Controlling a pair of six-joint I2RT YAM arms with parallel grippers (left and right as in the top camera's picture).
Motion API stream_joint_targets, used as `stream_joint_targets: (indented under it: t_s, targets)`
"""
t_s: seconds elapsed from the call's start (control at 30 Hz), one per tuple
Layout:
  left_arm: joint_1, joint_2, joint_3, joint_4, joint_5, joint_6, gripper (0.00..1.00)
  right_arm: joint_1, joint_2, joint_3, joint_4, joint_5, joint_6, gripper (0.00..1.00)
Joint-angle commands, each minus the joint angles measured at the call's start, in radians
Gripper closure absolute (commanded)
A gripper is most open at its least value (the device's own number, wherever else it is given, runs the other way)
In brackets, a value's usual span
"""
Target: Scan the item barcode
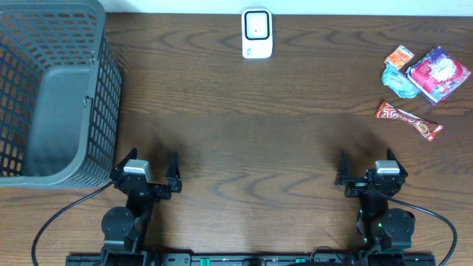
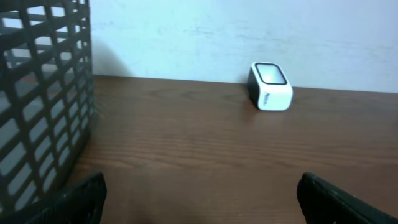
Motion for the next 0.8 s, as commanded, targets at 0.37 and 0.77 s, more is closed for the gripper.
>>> stream_joint_targets:
  t_s: [0.37,0.77]
  targets:
    - [0.005,-0.01,-0.014,-0.049,-0.071,0.032,0.02,-0.011,-0.005,-0.002,-0.004,-0.001,-0.012,0.01]
    - [0.005,-0.01,-0.014,-0.05,-0.07,0.078,0.02,-0.011,-0.005,-0.002,-0.004,-0.002,-0.012,0.01]
